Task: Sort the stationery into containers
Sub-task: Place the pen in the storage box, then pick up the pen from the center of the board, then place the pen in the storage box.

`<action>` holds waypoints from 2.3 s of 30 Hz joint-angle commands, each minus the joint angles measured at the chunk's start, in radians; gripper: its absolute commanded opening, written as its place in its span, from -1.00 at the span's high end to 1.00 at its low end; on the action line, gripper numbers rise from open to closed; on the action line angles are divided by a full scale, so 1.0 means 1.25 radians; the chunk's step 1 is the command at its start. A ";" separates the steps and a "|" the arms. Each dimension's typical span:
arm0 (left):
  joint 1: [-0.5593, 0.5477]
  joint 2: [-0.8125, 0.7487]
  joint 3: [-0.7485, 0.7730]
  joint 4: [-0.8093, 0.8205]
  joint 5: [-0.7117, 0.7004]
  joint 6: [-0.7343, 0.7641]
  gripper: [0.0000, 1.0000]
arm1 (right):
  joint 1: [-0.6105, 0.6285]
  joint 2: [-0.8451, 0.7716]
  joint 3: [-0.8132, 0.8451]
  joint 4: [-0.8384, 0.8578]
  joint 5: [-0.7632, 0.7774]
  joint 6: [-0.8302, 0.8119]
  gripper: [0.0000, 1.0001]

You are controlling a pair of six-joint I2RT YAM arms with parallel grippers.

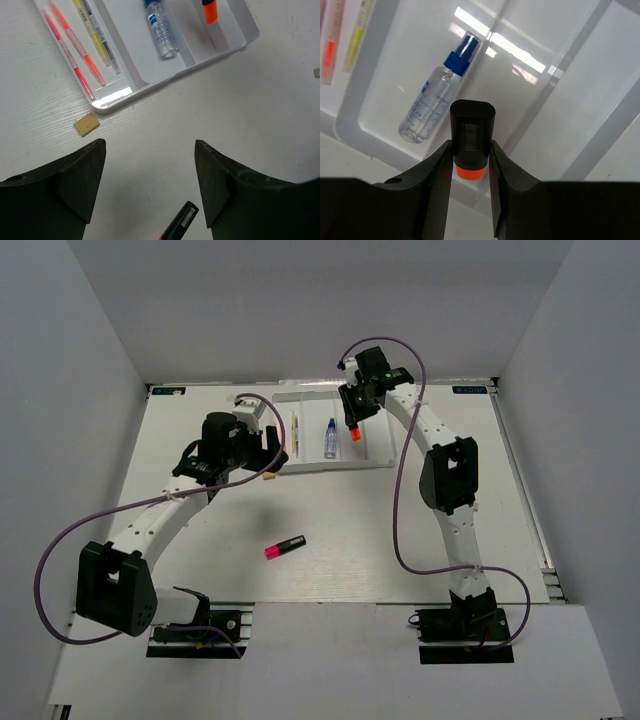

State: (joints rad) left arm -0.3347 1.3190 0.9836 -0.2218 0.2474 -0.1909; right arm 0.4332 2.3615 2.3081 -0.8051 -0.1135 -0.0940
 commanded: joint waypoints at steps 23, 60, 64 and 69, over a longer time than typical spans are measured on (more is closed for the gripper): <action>-0.154 0.014 -0.054 -0.442 0.113 0.548 -0.52 | -0.031 -0.116 -0.030 0.024 -0.001 0.056 -0.46; -0.373 0.476 0.578 -0.296 -0.054 0.048 1.00 | -0.265 -0.791 -0.679 0.008 0.114 0.058 -0.43; -0.357 0.658 0.872 -0.387 -0.151 -0.069 1.00 | -0.300 -0.815 -0.744 0.016 0.099 0.049 -0.42; -0.316 0.772 1.025 -0.352 -0.263 -0.192 0.96 | -0.316 -0.829 -0.781 0.012 0.064 0.038 -0.41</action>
State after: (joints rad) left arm -0.7689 2.2696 2.2417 -0.6468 0.0223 -0.2958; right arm 0.0505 1.3586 1.3346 -0.8108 -0.0021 -0.0341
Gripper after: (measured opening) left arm 0.412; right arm 0.705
